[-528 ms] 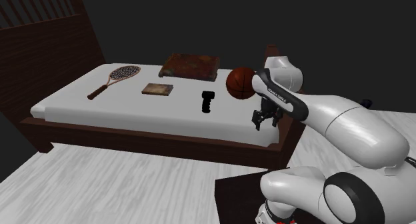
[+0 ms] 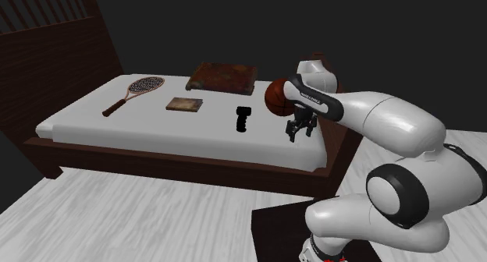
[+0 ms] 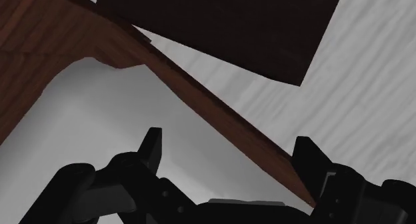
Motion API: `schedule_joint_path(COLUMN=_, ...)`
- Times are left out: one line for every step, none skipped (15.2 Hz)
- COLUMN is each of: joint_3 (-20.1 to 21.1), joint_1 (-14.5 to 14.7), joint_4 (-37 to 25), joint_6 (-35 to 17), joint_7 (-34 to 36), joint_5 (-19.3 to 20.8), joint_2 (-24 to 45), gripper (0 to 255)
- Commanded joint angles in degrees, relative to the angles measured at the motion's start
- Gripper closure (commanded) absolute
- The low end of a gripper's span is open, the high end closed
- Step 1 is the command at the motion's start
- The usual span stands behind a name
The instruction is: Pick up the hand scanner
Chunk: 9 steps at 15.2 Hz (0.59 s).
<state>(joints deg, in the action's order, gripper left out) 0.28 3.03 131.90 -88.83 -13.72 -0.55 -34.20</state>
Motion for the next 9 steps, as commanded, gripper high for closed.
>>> schedule_joint_path(joint_3=-0.1, joint_1=0.9, joint_4=-2.9, joint_6=-1.7, joint_7=-2.4, joint_5=0.2, joint_2=3.9, gripper=0)
schedule_joint_path(joint_3=0.0, joint_1=1.4, joint_4=-4.5, joint_6=-2.5, joint_7=-3.5, joint_5=0.2, joint_2=5.9, gripper=0)
schedule_joint_path(joint_3=0.1, joint_1=1.9, joint_4=-6.0, joint_6=-3.3, joint_7=-4.6, joint_5=0.2, joint_2=7.9, gripper=0)
schedule_joint_path(joint_3=0.2, joint_1=2.3, joint_4=-7.7, joint_6=-3.9, joint_7=-5.7, joint_5=0.2, joint_2=9.9, gripper=0)
schedule_joint_path(joint_3=0.3, joint_1=2.7, joint_4=-9.4, joint_6=-4.5, joint_7=-6.8, joint_5=0.2, joint_2=11.8, gripper=0)
schedule_joint_path(joint_3=0.5, joint_1=3.2, joint_4=-11.1, joint_6=-5.1, joint_7=-7.8, joint_5=0.1, joint_2=13.8, gripper=0)
schedule_joint_path(joint_3=0.7, joint_1=3.6, joint_4=-12.9, joint_6=-5.5, joint_7=-8.9, joint_5=0.1, joint_2=15.7, gripper=0)
schedule_joint_path(joint_3=0.9, joint_1=4.0, joint_4=-14.7, joint_6=-5.9, joint_7=-9.9, joint_5=0.1, joint_2=17.5, gripper=0)
schedule_joint_path(joint_3=1.1, joint_1=4.4, joint_4=-16.5, joint_6=-6.3, joint_7=-10.9, joint_5=0.1, joint_2=19.4, gripper=0)
